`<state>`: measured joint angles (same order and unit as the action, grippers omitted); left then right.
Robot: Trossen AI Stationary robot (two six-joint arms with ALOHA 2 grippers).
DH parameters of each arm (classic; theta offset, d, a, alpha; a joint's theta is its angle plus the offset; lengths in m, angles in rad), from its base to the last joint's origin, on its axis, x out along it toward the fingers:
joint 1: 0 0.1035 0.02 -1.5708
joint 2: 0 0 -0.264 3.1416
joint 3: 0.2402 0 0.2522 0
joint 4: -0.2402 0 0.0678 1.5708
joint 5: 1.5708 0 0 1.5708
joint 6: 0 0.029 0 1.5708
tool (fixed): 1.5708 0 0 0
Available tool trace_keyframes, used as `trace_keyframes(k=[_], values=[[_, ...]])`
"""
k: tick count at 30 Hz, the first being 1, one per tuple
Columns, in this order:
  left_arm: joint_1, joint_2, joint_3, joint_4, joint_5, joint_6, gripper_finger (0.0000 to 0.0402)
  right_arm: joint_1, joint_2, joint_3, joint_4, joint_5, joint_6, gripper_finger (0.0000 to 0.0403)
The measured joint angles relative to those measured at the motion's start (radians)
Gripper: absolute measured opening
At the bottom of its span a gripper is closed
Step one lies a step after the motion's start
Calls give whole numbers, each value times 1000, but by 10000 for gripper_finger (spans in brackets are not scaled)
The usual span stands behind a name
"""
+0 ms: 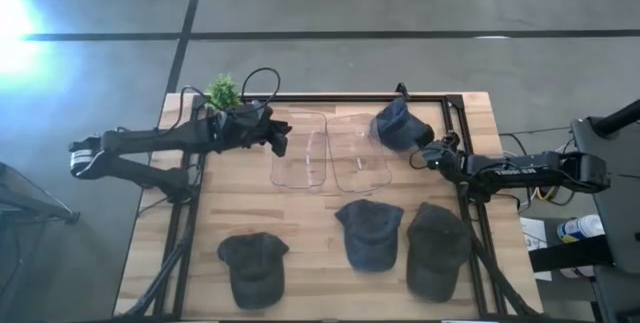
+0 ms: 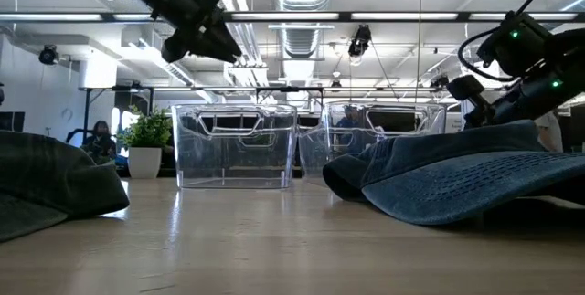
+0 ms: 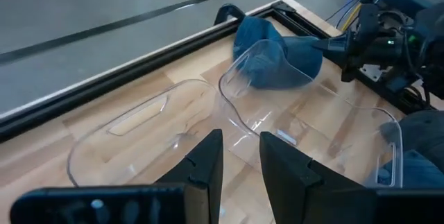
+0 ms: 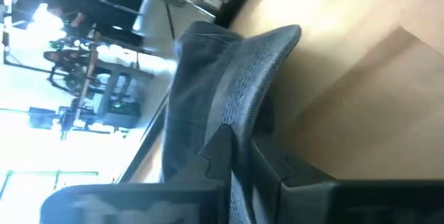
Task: Pick & Place hat
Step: Put the top blue cap into the right transparent bin
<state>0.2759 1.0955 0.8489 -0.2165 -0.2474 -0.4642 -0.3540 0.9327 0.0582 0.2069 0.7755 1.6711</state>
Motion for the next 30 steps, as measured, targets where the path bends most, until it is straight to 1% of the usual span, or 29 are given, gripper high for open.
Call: trace_keyframes(k=[1, 3, 8, 10, 13, 17, 21, 23, 26, 30], values=[[0, -5, 3, -13, 0, 1, 90, -10, 8, 0, 7, -10, -10, 21], [0, -17, 5, -30, 0, -2, 90, -27, 25, -2, 7, -40, -23, 37], [0, -41, 5, -36, 0, -11, 90, -71, 91, -5, 46, -120, -46, 112], [0, -46, 4, -41, 0, -6, 90, -84, 118, -4, 72, -141, -65, 130], [0, -51, 4, -46, -4, -4, 90, -96, 158, 2, 117, -151, -119, 131], [0, -51, 4, -65, -4, -4, 89, -106, 202, 11, 188, -150, -159, 111], [-1, -52, 5, -75, -4, -5, 89, -105, 219, 35, 250, -162, -160, 103], [-3, -53, 5, -77, -4, -8, 89, -104, 215, 46, 278, -185, -192, 104], [-5, -53, 5, -79, -4, -8, 89, -103, 213, 71, 277, -209, -235, 119], [-5, -53, 5, -80, -4, -4, 89, -103, 233, 84, 268, -229, -231, 154]])
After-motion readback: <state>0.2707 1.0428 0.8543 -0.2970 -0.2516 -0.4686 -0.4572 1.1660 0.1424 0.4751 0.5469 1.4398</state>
